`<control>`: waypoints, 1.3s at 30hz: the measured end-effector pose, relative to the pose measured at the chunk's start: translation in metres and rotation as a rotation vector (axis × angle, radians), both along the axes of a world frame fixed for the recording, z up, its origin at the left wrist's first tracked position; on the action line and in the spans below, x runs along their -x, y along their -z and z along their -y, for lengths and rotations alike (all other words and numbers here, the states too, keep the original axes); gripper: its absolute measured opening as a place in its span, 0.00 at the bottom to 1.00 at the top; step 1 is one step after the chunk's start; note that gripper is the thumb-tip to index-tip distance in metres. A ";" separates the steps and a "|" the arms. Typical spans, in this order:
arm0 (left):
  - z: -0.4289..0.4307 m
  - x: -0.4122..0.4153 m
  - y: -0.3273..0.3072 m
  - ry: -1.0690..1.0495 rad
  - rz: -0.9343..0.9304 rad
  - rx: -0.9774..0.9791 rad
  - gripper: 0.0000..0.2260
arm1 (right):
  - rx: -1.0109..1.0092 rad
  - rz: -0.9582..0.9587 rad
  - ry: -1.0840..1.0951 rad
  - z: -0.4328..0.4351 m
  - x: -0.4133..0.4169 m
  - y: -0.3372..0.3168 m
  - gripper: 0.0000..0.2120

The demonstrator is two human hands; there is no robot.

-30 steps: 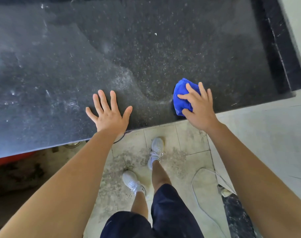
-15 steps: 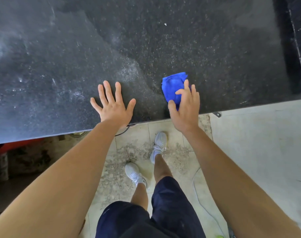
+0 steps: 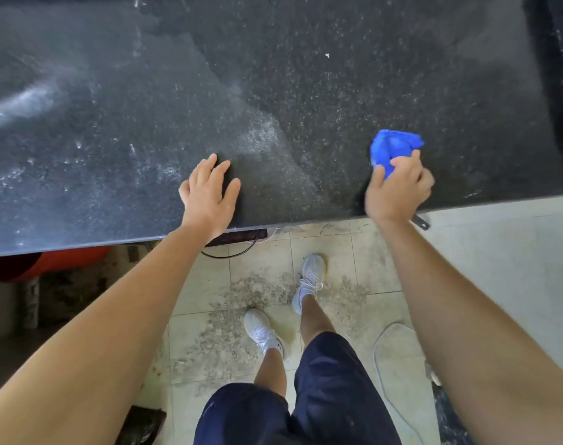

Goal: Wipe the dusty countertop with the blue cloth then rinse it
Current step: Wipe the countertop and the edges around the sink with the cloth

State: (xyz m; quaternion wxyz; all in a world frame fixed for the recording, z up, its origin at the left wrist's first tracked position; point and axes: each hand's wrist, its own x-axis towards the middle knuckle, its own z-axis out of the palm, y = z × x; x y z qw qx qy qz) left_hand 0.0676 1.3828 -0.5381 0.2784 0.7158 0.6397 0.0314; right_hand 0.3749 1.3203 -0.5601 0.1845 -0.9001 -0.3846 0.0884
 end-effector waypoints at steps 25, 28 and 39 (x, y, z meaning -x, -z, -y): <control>-0.012 0.114 0.027 -0.227 -0.417 0.069 0.35 | 0.049 0.145 -0.270 -0.130 0.083 0.012 0.24; -0.012 0.114 0.026 -0.224 -0.416 0.070 0.34 | -0.039 0.169 -0.618 -0.095 0.155 0.009 0.21; -0.012 0.114 0.024 -0.224 -0.410 0.068 0.33 | 0.005 0.191 -0.831 -0.108 0.062 0.005 0.21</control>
